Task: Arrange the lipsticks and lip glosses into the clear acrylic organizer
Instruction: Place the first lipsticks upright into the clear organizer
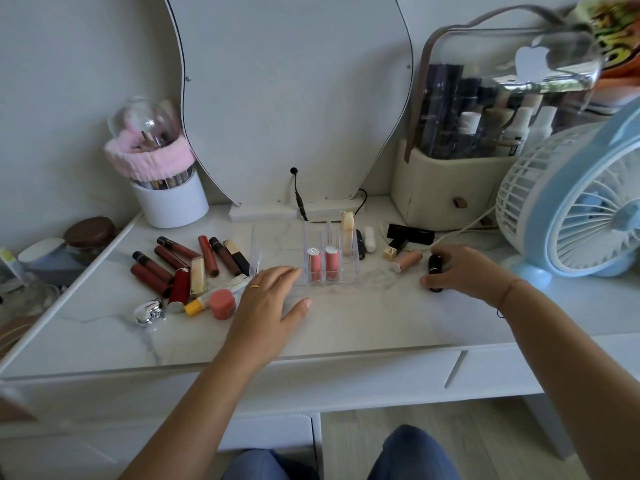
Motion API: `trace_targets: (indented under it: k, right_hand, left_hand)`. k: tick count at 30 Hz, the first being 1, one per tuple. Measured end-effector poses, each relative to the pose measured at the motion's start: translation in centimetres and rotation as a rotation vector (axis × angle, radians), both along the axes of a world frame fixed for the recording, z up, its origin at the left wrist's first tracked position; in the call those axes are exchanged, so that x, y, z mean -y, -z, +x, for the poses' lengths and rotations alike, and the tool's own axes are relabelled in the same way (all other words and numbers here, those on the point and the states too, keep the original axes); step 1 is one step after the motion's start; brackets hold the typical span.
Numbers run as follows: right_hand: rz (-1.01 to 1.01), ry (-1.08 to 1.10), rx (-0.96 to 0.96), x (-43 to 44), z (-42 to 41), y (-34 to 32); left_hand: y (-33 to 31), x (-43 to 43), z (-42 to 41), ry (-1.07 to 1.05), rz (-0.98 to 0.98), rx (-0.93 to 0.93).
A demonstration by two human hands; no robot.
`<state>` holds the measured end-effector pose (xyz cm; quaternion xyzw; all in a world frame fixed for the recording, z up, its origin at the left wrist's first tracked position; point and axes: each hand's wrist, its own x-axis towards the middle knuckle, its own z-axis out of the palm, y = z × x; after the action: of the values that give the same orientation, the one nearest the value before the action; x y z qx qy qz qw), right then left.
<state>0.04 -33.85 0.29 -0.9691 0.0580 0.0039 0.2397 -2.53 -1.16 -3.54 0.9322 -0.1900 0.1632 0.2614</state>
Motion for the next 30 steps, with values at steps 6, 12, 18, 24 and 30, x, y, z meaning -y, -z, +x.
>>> trace_targets:
  k: [6, 12, 18, 24, 30]
  right_hand:
    - [0.187, -0.01, 0.066, -0.5, -0.1, 0.5]
    - [0.378, 0.057, 0.369, -1.9, -0.3, 0.0]
    - [0.609, -0.032, 0.527, -6.3, 1.2, -4.5]
    - [0.478, -0.171, 0.516, -9.8, 3.1, -6.4]
    - [0.407, -0.165, 0.51, -9.9, 3.3, -5.0]
  left_hand:
    - [0.0, 0.0, 0.0, 0.006, 0.002, 0.001]
    - [-0.1, 0.0, 0.0, 0.012, 0.004, 0.006]
    - [-0.1, 0.1, 0.0, 0.003, 0.006, 0.011]
    - [-0.2, 0.0, -0.2, -0.002, 0.0, 0.016]
    - [-0.2, 0.1, -0.1, 0.005, -0.002, 0.02]
